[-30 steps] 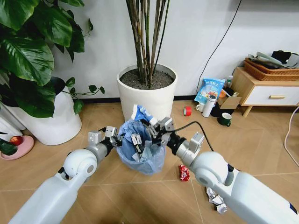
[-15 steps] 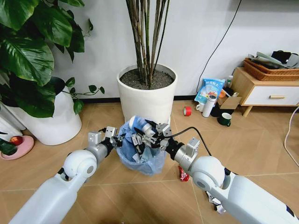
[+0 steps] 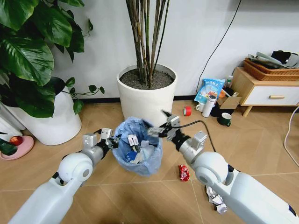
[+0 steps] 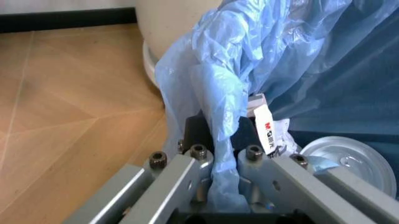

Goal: Pick up the trash bin and place the garbage on the floor into it.

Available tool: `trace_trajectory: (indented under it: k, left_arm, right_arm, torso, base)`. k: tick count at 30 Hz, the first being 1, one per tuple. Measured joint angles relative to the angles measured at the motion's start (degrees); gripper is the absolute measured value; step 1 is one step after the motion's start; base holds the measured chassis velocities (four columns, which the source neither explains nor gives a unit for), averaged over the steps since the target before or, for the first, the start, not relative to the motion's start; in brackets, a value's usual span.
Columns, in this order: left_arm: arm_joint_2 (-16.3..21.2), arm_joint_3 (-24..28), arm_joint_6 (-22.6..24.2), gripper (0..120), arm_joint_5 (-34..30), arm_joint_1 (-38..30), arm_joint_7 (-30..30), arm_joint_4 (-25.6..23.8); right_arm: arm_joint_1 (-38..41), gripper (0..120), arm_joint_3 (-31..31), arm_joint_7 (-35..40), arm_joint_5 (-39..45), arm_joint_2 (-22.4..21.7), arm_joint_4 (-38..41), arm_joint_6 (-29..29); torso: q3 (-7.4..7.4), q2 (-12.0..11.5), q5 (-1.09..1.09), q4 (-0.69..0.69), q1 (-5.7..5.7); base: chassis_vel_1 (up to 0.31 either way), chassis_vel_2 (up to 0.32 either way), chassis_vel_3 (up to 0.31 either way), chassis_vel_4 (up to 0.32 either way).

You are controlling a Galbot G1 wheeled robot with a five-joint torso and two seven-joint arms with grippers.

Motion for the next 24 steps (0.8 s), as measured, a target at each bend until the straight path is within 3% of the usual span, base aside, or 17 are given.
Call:
trace_trajectory:
  k: [7, 12, 20, 24]
  left_arm:
    - [-0.12, -1.44, -0.56, 0, 1.06, 2.28, 0.01, -1.36]
    - [-0.21, -1.69, -0.69, 0, 1.09, 2.26, -0.23, -1.98]
    - [0.14, -1.97, -0.80, 0, 1.07, 2.42, -0.31, -2.74]
    - [0.33, -1.84, -0.83, 0, 0.90, 2.39, -0.34, -3.19]
  right_arm:
    - [-6.28, 100, 5.20, 5.66, -0.61, -0.80, -1.86, -2.03]
    - [-11.42, 100, 8.84, 8.39, -0.59, 1.38, -9.43, -2.36]
    - [-17.97, 100, 11.94, 3.57, -2.55, 6.47, -22.36, -0.45]
    - [-19.24, 100, 12.50, -0.67, -3.60, 11.16, -29.24, 0.81]
  torso:
    - [0.00, 0.00, 0.00, -0.02, 0.00]
    - [0.00, 0.01, 0.00, -0.03, 0.00]
    - [0.00, 0.01, 0.01, -0.02, 0.00]
    - [0.00, 0.01, -0.01, -0.03, 0.00]
  base:
    - [0.000, 0.000, 0.000, 0.000]
    - [0.000, 0.000, 0.000, 0.000]
    - [0.000, 0.000, 0.000, 0.000]
    - [0.000, 0.000, 0.000, 0.000]
